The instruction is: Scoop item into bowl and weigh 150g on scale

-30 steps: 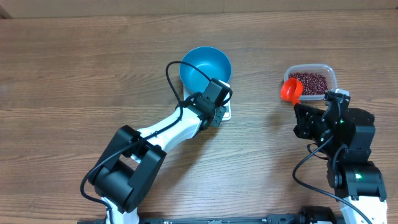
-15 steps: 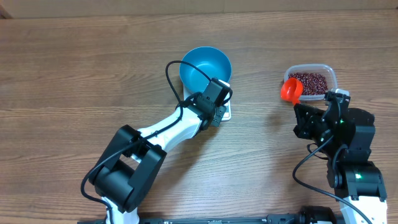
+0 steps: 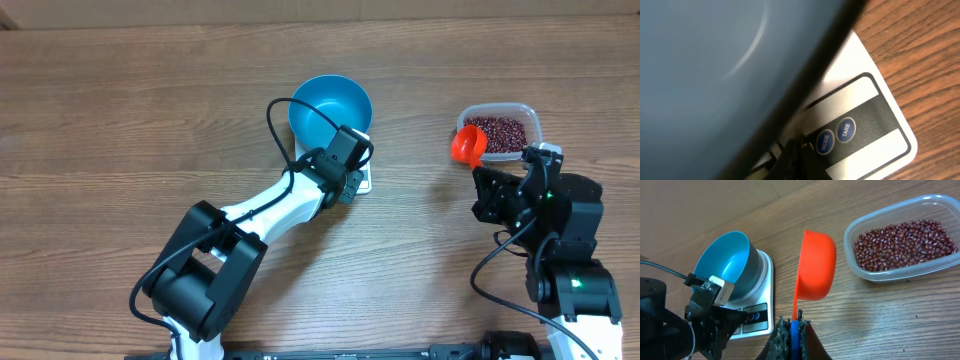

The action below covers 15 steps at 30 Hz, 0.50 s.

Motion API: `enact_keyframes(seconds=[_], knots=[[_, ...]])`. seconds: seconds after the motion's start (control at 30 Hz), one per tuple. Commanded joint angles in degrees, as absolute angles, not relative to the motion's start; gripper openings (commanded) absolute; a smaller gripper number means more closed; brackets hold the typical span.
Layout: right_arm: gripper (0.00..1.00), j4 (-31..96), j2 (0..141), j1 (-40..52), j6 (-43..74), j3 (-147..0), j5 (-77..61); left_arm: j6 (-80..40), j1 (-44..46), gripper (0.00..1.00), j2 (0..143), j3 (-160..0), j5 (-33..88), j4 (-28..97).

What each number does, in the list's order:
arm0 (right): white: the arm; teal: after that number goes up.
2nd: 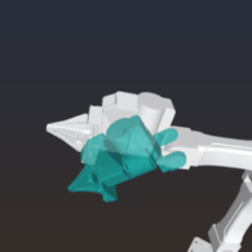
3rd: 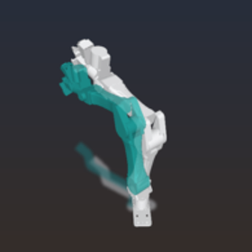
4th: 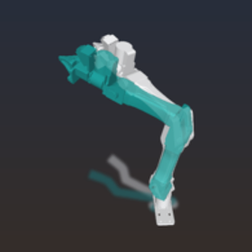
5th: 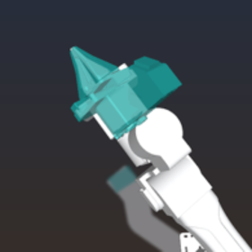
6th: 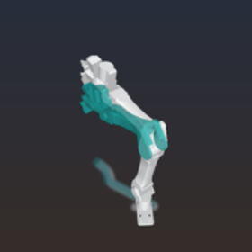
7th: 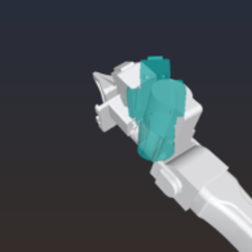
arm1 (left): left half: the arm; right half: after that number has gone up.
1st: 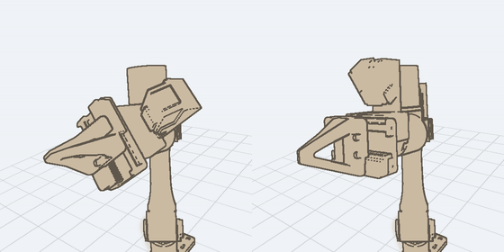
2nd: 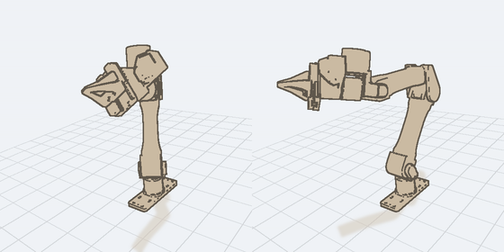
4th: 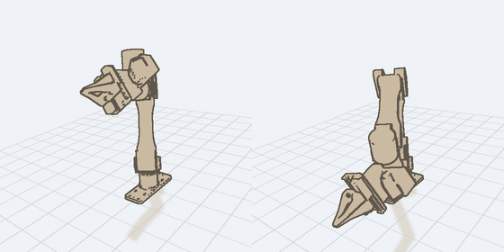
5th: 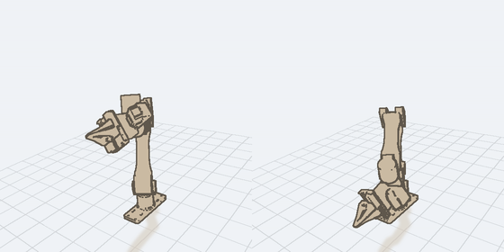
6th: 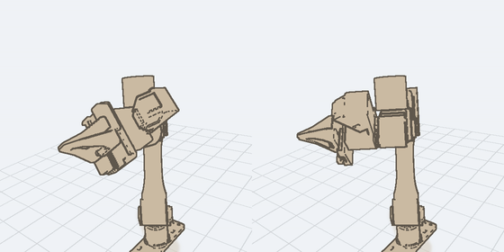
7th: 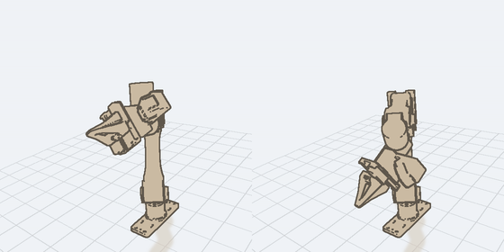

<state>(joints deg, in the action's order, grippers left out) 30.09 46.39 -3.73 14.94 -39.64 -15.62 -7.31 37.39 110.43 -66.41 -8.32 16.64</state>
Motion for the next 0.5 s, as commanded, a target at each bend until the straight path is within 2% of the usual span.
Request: enact_keyframes(seconds=[0.0, 0.47], knots=[[0.04, 30.1, 46.4, -3.9, 14.5, -41.3, -15.0, -7.7, 37.1, 0.04, 112.2, -66.7, -5.7, 17.3], [0.04, 30.1, 46.9, -3.9, 14.5, -41.3, -15.0, -7.7, 37.1, 0.04, 114.6, -66.7, -6.6, 16.2]])
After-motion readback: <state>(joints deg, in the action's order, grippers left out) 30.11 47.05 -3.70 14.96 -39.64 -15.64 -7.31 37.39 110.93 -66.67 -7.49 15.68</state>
